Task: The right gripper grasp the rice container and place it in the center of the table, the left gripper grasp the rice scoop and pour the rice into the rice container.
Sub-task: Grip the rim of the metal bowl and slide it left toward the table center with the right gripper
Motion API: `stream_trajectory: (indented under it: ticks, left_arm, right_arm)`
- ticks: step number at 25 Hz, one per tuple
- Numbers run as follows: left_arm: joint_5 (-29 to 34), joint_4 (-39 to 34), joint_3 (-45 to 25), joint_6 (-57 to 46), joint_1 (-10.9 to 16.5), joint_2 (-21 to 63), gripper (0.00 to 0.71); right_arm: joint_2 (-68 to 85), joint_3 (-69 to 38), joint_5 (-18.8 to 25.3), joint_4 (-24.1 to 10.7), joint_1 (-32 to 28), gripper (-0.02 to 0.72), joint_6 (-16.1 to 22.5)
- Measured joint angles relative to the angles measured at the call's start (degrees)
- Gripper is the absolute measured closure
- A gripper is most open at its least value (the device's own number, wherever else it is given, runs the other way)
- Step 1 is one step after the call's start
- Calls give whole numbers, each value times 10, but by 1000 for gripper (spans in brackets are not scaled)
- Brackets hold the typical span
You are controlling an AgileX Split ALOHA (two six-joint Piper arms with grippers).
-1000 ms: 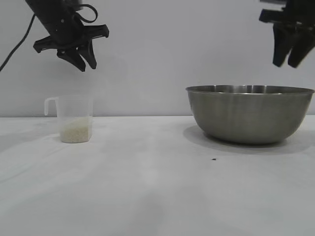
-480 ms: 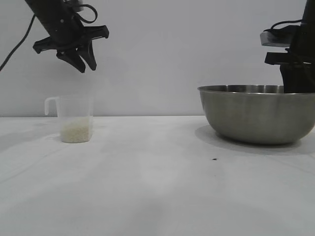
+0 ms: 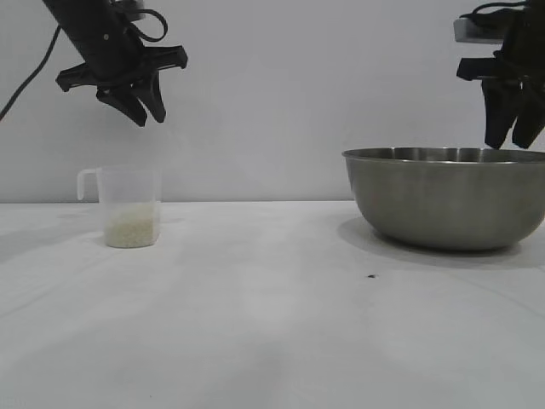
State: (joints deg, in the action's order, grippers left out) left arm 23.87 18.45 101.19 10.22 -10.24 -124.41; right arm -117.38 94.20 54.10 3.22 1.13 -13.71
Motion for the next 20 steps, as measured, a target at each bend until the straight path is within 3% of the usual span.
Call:
stream_trajectory:
  ticks: [3, 6, 9, 10, 20]
  left_arm:
    - [0, 0, 0, 0, 0, 0, 550]
    - [0, 0, 0, 0, 0, 0, 550]
    - [1, -1, 0, 0, 0, 0, 550]
    - [1, -1, 0, 0, 0, 0, 550]
    - [3, -1, 0, 0, 0, 0, 550]
  right_arm:
    - [-15, 0, 5, -2, -4, 439, 3]
    - [-37, 0, 13, -3, -4, 608, 5]
    - [-47, 0, 12, 12, -2, 639, 9]
    - [-47, 0, 17, 13, 4, 703, 9]
    - [-47, 1, 43, 15, 136, 703, 10]
